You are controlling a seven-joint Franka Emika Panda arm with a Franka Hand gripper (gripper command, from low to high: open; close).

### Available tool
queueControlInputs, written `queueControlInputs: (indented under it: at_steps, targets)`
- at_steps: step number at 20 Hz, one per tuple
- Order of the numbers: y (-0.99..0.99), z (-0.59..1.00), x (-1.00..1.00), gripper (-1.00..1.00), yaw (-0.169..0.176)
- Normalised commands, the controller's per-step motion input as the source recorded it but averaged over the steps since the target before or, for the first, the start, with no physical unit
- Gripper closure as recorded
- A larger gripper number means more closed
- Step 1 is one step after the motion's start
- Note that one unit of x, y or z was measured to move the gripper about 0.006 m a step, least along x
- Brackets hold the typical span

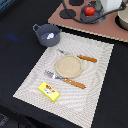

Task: Interact with the objects in diverse but meaningful ways.

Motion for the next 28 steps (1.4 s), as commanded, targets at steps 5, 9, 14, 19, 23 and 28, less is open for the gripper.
queueControlInputs:
  at_steps: [5, 9, 14, 19, 23, 28]
  targets:
    - [-0.81, 0.50, 0.02, -1.00, -0.007]
    - [-0.64, 0.52, -0.04, -1.00, -0.063]
    - [-0.49, 0.28, -0.23, -1.00, -0.091]
    - [0.06, 0.08, -0.40, -1.00, -0.031]
    - [0.12, -0.19, -0.47, -1.00, 0.000]
    - [0.00, 0.00, 0.00, -1.00, 0.000]
